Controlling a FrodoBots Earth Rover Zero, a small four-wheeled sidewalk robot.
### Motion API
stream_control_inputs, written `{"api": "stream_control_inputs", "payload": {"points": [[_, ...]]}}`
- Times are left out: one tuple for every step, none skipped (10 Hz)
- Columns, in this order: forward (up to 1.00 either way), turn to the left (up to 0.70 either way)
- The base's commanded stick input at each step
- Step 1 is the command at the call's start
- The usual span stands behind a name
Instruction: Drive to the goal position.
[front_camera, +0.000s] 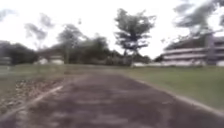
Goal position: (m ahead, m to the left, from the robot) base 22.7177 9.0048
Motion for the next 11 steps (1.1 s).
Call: {"api": "stream_control_inputs", "payload": {"points": [[0.7, 0.0], [0.7, 0.0], [0.7, 0.0], [0.7, 0.0], [0.7, 0.0], [0.7, 0.26], [0.7, 0.35], [0.7, 0.16], [0.7, 0.0], [0.7, 0.0], [0.7, 0.0]]}}
